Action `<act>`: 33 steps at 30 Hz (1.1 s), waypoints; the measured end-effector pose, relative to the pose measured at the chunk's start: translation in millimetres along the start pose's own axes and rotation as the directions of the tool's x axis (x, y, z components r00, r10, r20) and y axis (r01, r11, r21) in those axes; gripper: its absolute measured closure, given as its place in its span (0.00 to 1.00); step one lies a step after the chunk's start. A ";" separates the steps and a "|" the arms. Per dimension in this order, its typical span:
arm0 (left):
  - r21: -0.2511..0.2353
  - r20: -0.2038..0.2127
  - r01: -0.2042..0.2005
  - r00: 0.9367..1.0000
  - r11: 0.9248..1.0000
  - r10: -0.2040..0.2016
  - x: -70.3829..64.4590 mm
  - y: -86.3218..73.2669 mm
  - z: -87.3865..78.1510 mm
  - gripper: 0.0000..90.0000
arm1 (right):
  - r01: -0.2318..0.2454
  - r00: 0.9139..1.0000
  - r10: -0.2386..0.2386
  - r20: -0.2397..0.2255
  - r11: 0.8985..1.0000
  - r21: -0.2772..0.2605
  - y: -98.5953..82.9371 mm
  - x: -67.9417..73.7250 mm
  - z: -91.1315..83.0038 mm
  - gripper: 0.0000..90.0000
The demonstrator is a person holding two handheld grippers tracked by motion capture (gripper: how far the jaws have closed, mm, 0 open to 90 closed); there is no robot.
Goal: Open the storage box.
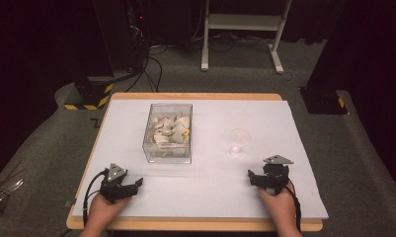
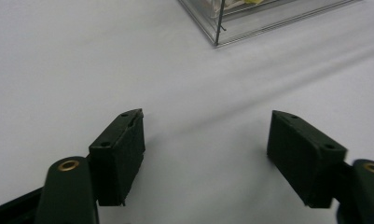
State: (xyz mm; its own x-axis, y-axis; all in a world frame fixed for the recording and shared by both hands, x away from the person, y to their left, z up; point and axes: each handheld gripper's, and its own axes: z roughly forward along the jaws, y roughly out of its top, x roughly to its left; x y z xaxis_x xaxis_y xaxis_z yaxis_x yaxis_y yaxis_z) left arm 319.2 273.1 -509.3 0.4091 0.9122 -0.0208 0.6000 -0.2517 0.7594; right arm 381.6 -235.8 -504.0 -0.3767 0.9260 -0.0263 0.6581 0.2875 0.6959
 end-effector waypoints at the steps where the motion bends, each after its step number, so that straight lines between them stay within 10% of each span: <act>1: 0.002 -0.014 -0.003 1.000 1.000 0.003 -1.0 0.4 0.5 0.32 | 0.004 1.000 -0.004 0.001 1.000 -0.001 0.0 0.2 0.0 0.10; 33: 0.010 -0.038 -0.020 0.999 1.000 0.020 -3.8 1.7 0.4 0.33 | 0.003 1.000 -0.003 -0.001 1.000 -0.005 -0.3 -0.3 0.1 0.10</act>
State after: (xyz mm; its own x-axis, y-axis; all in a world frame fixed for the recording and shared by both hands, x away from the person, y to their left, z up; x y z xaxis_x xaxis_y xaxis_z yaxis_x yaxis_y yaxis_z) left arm 319.0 269.1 -508.2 0.3948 0.9186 0.0189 0.5987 -0.2728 0.7531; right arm 381.7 -236.1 -504.3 -0.3792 0.9249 -0.0273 0.6538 0.2886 0.6995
